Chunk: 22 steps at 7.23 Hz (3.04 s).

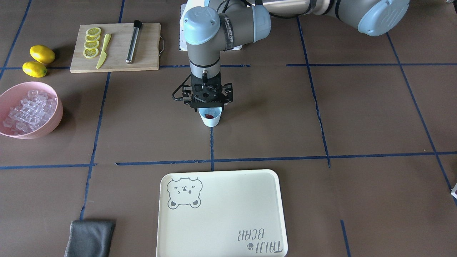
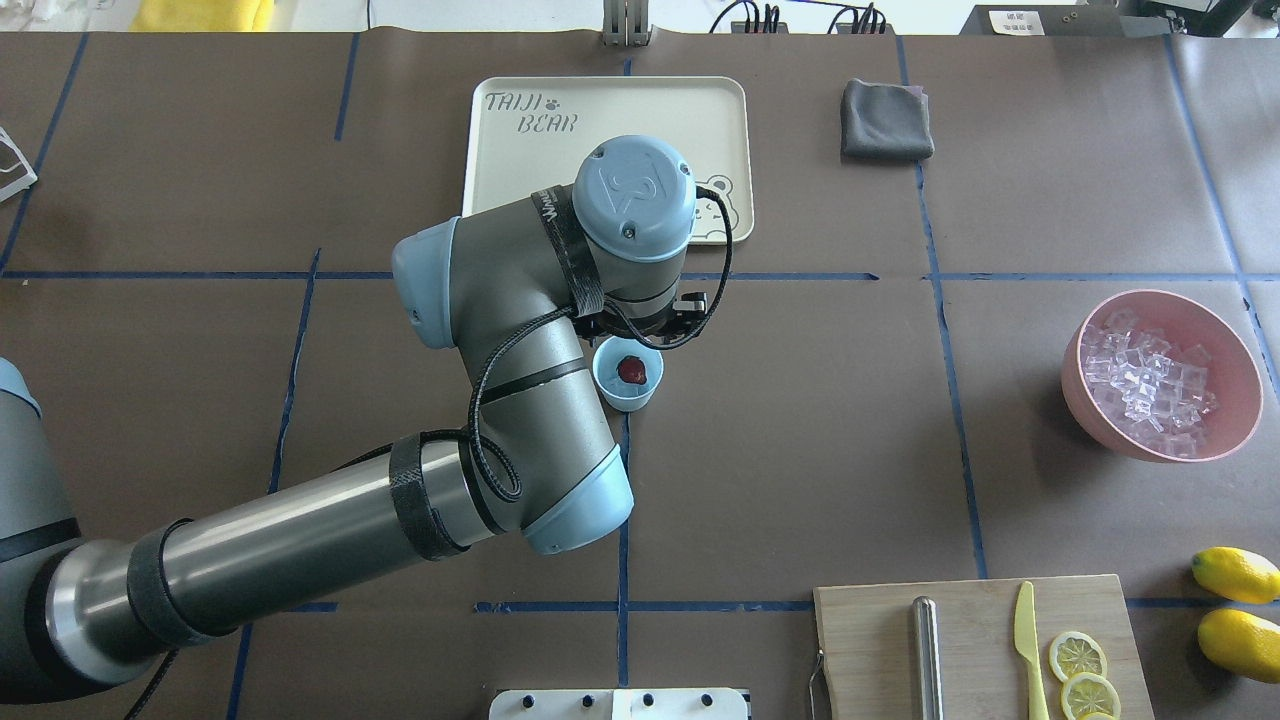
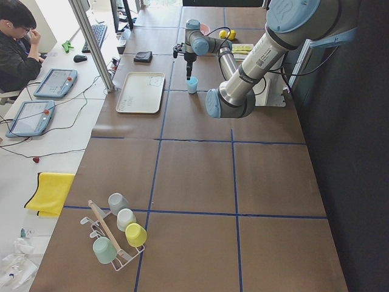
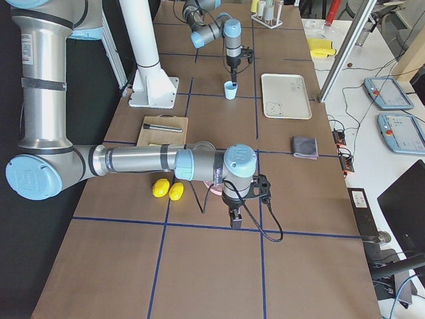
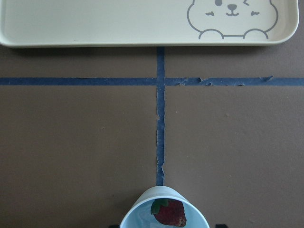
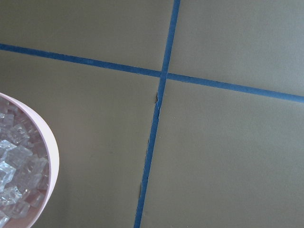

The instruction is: Put ice and strawberries in cup

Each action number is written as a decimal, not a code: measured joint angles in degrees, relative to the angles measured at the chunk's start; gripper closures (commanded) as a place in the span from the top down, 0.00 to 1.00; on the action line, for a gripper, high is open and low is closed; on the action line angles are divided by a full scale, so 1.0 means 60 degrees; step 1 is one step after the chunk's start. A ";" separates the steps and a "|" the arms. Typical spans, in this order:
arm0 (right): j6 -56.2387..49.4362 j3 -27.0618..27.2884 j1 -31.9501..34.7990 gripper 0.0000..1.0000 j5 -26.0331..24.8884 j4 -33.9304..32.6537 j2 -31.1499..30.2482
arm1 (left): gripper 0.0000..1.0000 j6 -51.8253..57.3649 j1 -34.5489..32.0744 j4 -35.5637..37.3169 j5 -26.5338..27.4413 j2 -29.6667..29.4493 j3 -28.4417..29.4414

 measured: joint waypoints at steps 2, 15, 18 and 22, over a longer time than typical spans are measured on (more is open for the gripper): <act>0.0000 -0.0013 0.0000 1.00 0.0000 -0.0003 0.0002 | 1.00 0.0052 -0.0012 0.0026 -0.0024 0.0027 -0.0057; -0.0018 -0.0101 0.0000 1.00 0.0000 -0.0005 0.0012 | 1.00 1.2706 -0.7965 0.2359 -0.4855 0.7596 -0.3122; -0.0015 -0.0068 0.0000 1.00 0.0000 -0.0001 0.0004 | 1.00 1.2889 -0.8872 0.1516 -0.4932 0.8857 -0.2098; -0.0015 -0.0016 0.0000 1.00 0.0000 0.0003 0.0011 | 1.00 1.2854 -0.9905 -0.0039 -0.5190 0.9486 -0.1560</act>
